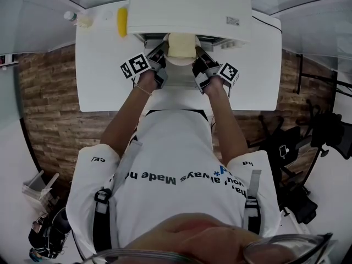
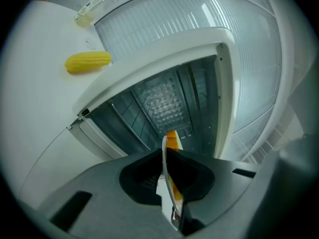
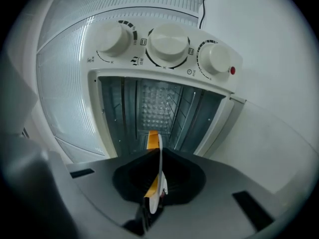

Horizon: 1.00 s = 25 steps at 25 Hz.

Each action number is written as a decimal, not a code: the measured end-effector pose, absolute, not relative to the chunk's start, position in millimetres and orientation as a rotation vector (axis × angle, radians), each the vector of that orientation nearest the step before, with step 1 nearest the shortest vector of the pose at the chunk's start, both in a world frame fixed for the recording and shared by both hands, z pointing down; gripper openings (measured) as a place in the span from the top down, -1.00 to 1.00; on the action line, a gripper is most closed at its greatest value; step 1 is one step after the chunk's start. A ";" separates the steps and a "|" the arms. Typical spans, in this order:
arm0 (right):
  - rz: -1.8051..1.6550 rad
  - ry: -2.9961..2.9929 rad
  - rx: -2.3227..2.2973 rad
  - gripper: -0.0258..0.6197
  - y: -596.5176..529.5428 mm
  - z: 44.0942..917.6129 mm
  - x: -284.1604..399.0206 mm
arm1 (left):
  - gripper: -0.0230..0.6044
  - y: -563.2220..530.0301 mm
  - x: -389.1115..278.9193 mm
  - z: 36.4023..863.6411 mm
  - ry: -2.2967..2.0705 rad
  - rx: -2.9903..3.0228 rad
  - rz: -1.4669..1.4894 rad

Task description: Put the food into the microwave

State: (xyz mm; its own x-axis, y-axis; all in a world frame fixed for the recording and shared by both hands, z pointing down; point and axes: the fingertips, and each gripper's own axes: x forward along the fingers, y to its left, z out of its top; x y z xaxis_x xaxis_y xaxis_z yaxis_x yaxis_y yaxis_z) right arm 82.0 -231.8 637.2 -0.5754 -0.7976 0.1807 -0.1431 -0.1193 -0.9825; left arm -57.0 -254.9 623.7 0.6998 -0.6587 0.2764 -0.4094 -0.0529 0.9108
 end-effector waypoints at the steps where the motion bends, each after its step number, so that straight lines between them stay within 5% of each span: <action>1: -1.739 1.664 -1.039 0.86 -235.0 638.6 81.9 | 0.86 -257.3 -56.9 626.8 -0.877 1.672 -0.251; 25: -1.770 1.547 -1.051 0.85 -267.6 675.3 87.6 | 0.86 -268.8 -58.9 664.5 -0.929 1.576 -0.220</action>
